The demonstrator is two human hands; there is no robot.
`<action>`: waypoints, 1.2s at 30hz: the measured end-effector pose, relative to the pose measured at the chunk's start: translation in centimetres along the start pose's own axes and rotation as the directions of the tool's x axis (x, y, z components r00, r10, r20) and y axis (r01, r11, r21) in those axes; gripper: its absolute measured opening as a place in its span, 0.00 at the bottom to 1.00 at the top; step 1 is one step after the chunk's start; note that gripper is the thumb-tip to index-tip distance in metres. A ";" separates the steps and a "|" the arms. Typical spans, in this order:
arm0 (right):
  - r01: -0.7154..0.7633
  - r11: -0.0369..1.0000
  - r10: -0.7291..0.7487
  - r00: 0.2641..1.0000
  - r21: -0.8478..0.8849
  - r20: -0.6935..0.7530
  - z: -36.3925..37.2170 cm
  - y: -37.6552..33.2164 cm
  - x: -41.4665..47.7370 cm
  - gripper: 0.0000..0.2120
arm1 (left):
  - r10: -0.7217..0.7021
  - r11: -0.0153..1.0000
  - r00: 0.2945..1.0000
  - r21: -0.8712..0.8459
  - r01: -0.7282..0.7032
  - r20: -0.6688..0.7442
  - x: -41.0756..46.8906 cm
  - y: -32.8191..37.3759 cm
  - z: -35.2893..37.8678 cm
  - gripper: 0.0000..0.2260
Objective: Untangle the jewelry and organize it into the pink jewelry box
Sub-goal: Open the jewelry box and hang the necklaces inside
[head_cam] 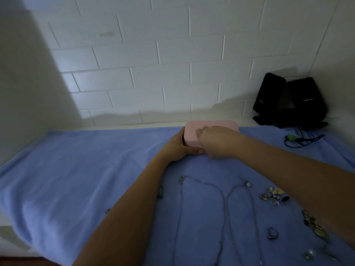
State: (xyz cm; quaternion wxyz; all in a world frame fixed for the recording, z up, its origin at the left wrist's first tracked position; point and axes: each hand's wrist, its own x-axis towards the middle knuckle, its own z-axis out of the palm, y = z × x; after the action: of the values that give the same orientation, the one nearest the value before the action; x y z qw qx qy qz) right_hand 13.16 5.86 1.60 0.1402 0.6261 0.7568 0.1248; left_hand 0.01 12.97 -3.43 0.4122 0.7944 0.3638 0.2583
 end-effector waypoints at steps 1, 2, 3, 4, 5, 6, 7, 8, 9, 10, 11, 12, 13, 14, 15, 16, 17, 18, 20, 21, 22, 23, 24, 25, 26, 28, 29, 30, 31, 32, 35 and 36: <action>0.007 1.000 -0.008 1.000 0.016 0.008 -0.1 0.3 -0.1 0.23 | 0.010 1.000 1.000 -0.005 -0.010 0.004 0.0 0.1 0.0 0.41; 0.019 0.999 -0.019 1.000 0.044 0.001 -0.3 0.7 -0.2 0.22 | 0.022 1.000 1.000 -0.017 -0.022 0.014 0.1 0.0 -0.1 0.41; 0.037 0.996 -0.035 0.999 0.076 -0.017 -0.5 1.1 -0.4 0.21 | 0.033 0.999 0.999 -0.032 -0.032 0.026 0.1 0.0 -0.1 0.41; 0.064 0.994 -0.060 0.997 0.092 -0.046 -0.7 1.6 -0.6 0.20 | 0.039 0.998 0.998 -0.047 -0.037 0.039 0.1 0.0 -0.1 0.41; 0.094 0.992 -0.088 0.993 0.088 -0.076 -0.7 1.9 -0.9 0.18 | 0.044 0.997 0.998 -0.061 -0.041 0.049 0.2 -0.1 -0.2 0.40; 0.110 0.991 -0.103 0.989 0.069 -0.107 -0.5 2.3 -1.1 0.17 | 0.045 0.996 0.997 -0.079 -0.041 0.056 0.2 -0.1 -0.3 0.39; 0.107 0.993 -0.099 0.984 0.044 -0.147 -0.1 2.5 -1.4 0.16 | 0.042 0.995 0.997 -0.093 -0.037 0.059 0.2 -0.1 -0.4 0.38; 0.098 0.995 -0.092 0.974 0.017 -0.207 0.6 2.7 -1.8 0.15 | 0.033 0.994 0.998 -0.102 -0.027 0.059 0.3 -0.2 -0.5 0.36; 0.094 0.996 -0.089 0.953 0.002 -0.290 1.4 2.8 -2.2 0.15 | 0.021 0.994 0.998 -0.110 -0.014 0.061 0.4 -0.2 -0.6 0.35; 0.087 0.996 -0.078 0.930 0.008 -0.359 2.4 2.9 -2.6 0.15 | 0.006 0.992 0.998 -0.122 0.002 0.066 0.4 -0.2 -0.6 0.33; 0.090 0.995 -0.066 0.901 0.036 -0.429 3.4 3.0 -2.9 0.17 | -0.005 0.992 0.998 -0.128 0.013 0.067 0.5 -0.2 -0.6 0.31; 0.090 0.995 -0.055 0.860 0.045 -0.507 4.4 3.2 -3.0 0.19 | -0.010 0.991 0.998 -0.133 0.019 0.068 0.6 -0.3 -0.6 0.28; 0.073 0.996 -0.031 0.828 0.053 -0.560 5.1 3.4 -2.9 0.21 | -0.006 0.990 0.997 -0.139 0.017 0.074 0.5 -0.1 -0.6 0.26; 0.047 0.998 -0.008 0.808 0.051 -0.590 5.6 3.7 -2.7 0.21 | -0.003 0.989 0.997 -0.147 0.014 0.080 0.5 0.0 -0.7 0.25; 0.028 0.999 0.008 0.778 0.046 -0.628 5.7 3.9 -2.4 0.20 | 0.001 0.988 0.996 -0.155 0.013 0.090 0.6 0.0 -0.8 0.25; 0.027 0.998 0.016 0.749 0.055 -0.662 5.7 4.3 -2.2 0.20 | -0.005 0.987 0.996 -0.161 0.020 0.093 0.7 -0.1 -0.9 0.24; 0.035 0.996 0.034 0.722 0.085 -0.691 5.5 4.6 -2.0 0.22 | -0.015 0.988 0.997 -0.155 0.027 0.077 0.7 0.1 -1.0 0.24; 0.047 0.990 0.063 0.703 0.134 -0.708 5.1 4.9 -1.8 0.23 | -0.037 0.990 0.998 -0.137 0.043 0.045 0.9 0.2 -1.1 0.26; 0.056 0.963 0.159 0.673 0.264 -0.722 3.8 5.4 -1.3 0.19 | -0.096 0.981 0.995 -0.171 0.096 0.008 1.2 0.7 -1.2 0.27; 0.050 0.946 0.210 0.659 0.320 -0.722 3.2 5.6 -1.0 0.17 | -0.123 0.966 0.992 -0.230 0.122 0.010 1.2 1.2 -1.2 0.22; 0.037 0.932 0.251 0.649 0.359 -0.718 2.6 5.6 -0.6 0.16 | -0.158 0.938 0.987 -0.310 0.154 0.012 1.3 1.7 -1.1 0.18; 0.028 0.925 0.273 0.646 0.380 -0.713 2.0 5.8 -0.2 0.16 | -0.201 0.904 0.979 -0.381 0.193 0.021 1.4 2.1 -1.1 0.17; 0.023 0.920 0.287 0.641 0.391 -0.712 1.3 5.9 0.1 0.16 | -0.237 0.874 0.971 -0.427 0.232 0.043 1.4 2.4 -1.0 0.16; 0.021 0.915 0.297 0.640 0.403 -0.709 0.7 6.1 0.2 0.16 | -0.255 0.855 0.964 -0.448 0.263 0.080 1.4 2.6 -0.9 0.15; 0.011 0.909 0.312 0.643 0.416 -0.700 0.0 6.4 0.2 0.16 | -0.257 0.840 0.960 -0.466 0.279 0.111 1.3 2.7 -0.7 0.12; -0.024 0.888 0.359 0.661 0.459 -0.659 -1.3 7.3 0.0 0.13 | -0.268 0.818 0.950 -0.484 0.312 0.159 0.9 3.0 -0.5 0.06; -0.043 0.873 0.388 0.665 0.486 -0.638 -2.0 7.8 -0.1 0.12 | -0.276 0.813 0.946 -0.484 0.323 0.169 0.7 3.1 -0.6 0.09; -0.064 0.853 0.419 0.674 0.518 -0.608 -2.8 8.3 -0.4 0.12 | -0.282 0.813 0.944 -0.479 0.330 0.171 0.7 3.1 -0.8 0.11; -0.077 0.830 0.447 0.683 0.552 -0.578 -3.5 8.8 -0.4 0.12 | -0.279 0.818 0.944 -0.471 0.329 0.174 0.7 3.2 -1.0 0.12; -0.081 0.802 0.473 0.692 0.591 -0.546 -4.0 9.4 -0.4 0.12 | -0.268 0.825 0.945 -0.461 0.327 0.189 0.6 3.3 -1.3 0.12; -0.104 0.691 0.527 0.750 0.715 -0.400 -4.7 11.6 0.4 0.13 | -0.249 0.846 0.932 -0.410 0.342 0.264 0.4 3.6 -2.3 0.12; -0.130 0.658 0.536 0.773 0.742 -0.340 -4.4 12.2 0.8 0.12 | -0.253 0.844 0.925 -0.403 0.355 0.284 0.3 3.6 -2.6 0.13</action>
State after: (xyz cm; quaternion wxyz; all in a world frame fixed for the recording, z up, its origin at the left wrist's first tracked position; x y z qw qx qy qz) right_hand 22.51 8.86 10.13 -0.3412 0.7050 0.6209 0.0312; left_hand -0.38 13.01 1.00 0.6571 0.6335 0.3686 0.1764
